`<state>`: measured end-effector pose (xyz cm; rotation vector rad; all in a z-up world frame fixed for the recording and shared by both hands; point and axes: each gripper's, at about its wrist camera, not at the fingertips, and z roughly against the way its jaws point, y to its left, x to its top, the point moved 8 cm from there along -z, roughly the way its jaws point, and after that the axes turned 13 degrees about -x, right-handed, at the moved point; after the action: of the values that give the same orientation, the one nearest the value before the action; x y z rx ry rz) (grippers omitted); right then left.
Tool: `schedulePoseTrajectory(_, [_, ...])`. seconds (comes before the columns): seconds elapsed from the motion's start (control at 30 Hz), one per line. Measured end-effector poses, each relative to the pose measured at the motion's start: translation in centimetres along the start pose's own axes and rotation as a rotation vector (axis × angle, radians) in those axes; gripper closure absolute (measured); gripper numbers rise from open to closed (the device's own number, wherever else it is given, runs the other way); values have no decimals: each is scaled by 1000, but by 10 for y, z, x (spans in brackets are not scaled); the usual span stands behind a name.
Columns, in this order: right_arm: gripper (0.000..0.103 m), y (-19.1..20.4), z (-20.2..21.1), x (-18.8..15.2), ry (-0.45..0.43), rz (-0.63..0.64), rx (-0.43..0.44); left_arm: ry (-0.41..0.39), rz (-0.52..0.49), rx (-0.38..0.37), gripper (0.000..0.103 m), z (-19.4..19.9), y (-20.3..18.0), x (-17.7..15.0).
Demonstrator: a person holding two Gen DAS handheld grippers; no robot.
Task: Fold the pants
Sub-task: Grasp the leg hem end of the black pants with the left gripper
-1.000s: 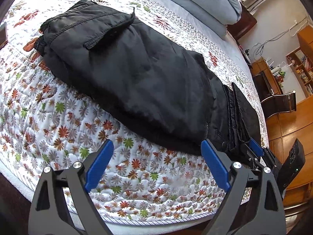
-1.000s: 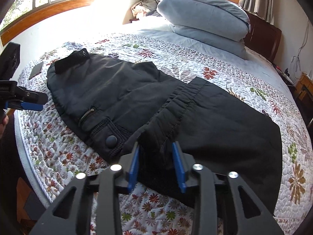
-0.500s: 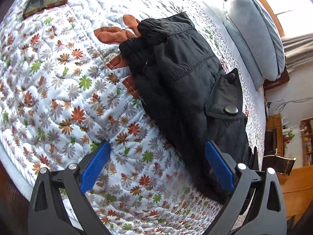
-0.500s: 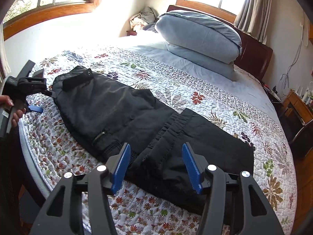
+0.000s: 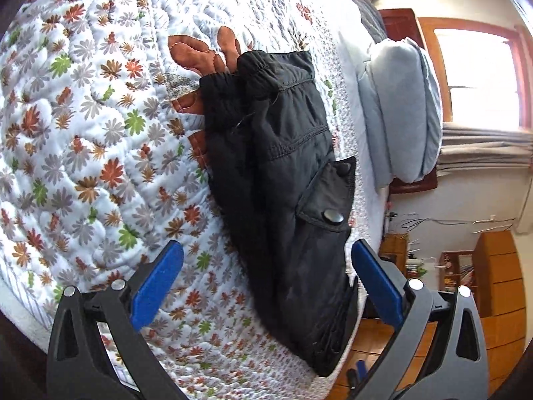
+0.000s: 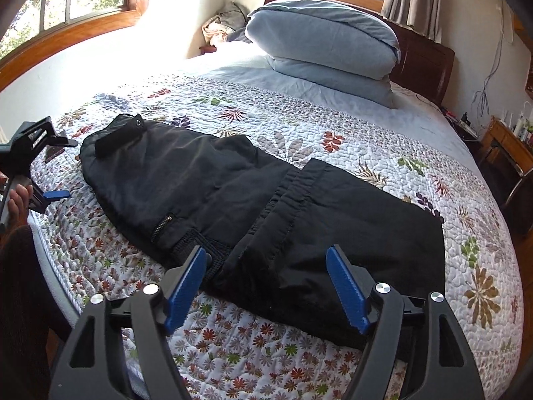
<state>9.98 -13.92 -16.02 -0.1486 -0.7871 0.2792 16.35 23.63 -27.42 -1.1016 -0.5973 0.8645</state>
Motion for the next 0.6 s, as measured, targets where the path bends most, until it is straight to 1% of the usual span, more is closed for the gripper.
schedulePoseTrajectory(0.1, [28, -3, -4, -7, 25, -22, -1, -10, 14, -61, 3, -2, 1, 10])
schedulePoseTrajectory(0.17, [28, -2, -6, -10, 35, -20, 1, -16, 32, -80, 3, -3, 7, 19])
schedulePoseTrajectory(0.27, [28, 2, -9, -14, 49, -4, 0, -19, 78, -167, 3, -12, 5, 25])
schedulePoseTrajectory(0.3, [28, 3, -9, -14, 53, 0, 0, -22, 79, -175, 3, -15, 4, 27])
schedulePoseTrajectory(0.4, [28, 6, -12, -15, 63, 4, 0, -23, 57, -168, 3, -23, -1, 30])
schedulePoseTrajectory(0.47, [28, 7, -12, -15, 64, 5, 2, -21, 47, -139, 3, -27, 0, 29])
schedulePoseTrajectory(0.57, [28, 9, -13, -14, 64, 11, 3, -22, 35, -117, 3, -36, 0, 32])
schedulePoseTrajectory(0.6, [28, 10, -14, -14, 67, 13, 1, -25, 28, -124, 3, -38, -4, 32])
